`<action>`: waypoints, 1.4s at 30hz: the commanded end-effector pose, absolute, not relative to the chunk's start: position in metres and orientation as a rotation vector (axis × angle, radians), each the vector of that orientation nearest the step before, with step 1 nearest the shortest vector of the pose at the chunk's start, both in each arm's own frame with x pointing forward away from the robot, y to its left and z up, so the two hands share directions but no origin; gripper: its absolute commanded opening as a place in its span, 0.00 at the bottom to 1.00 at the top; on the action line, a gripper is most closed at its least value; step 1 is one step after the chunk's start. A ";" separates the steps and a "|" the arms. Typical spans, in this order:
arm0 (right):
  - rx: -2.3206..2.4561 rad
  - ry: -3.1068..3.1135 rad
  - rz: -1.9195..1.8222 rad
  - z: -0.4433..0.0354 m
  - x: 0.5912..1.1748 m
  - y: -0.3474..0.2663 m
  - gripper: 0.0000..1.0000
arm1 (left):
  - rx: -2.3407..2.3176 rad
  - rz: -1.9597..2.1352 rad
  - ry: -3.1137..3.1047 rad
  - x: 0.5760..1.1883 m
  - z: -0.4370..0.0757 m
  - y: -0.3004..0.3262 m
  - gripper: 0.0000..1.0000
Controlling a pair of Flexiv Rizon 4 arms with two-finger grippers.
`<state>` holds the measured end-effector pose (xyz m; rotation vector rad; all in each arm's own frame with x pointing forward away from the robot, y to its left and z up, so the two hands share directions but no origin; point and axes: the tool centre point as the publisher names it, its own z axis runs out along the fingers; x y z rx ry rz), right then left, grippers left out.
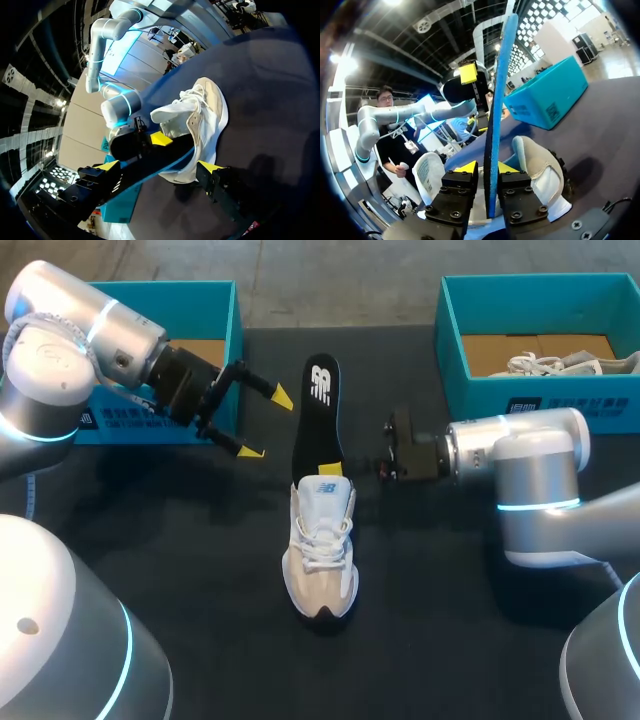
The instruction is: Take the shoe out of the shoebox, open the shoe tongue, remove and reinsert the insole, then place the shoe into the shoebox
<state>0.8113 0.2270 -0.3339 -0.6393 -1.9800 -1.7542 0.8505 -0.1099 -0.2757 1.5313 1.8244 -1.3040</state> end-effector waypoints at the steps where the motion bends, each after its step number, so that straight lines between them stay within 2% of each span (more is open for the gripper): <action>1: -0.632 -1.993 -1.751 -0.327 0.816 0.226 0.25 | 1.528 -1.299 1.826 0.849 -0.276 -0.109 1.00; 7: -0.607 -2.003 -1.749 -0.321 0.821 0.229 0.24 | 1.526 -1.297 1.827 0.848 -0.275 -0.109 1.00; 9: -0.602 -2.005 -1.743 -0.320 0.822 0.230 0.20 | 1.528 -1.296 1.828 0.848 -0.275 -0.109 1.00; 11: -0.603 -2.005 -1.733 -0.321 0.822 0.231 0.04 | 1.529 -1.295 1.829 0.848 -0.275 -0.109 1.00; 12: -0.606 -2.003 -1.729 -0.321 0.822 0.231 0.00 | 1.530 -1.295 1.830 0.848 -0.275 -0.109 1.00; 42: -0.678 -2.018 -1.556 -0.353 0.791 0.233 0.00 | 1.542 -1.303 1.833 0.845 -0.281 -0.105 1.00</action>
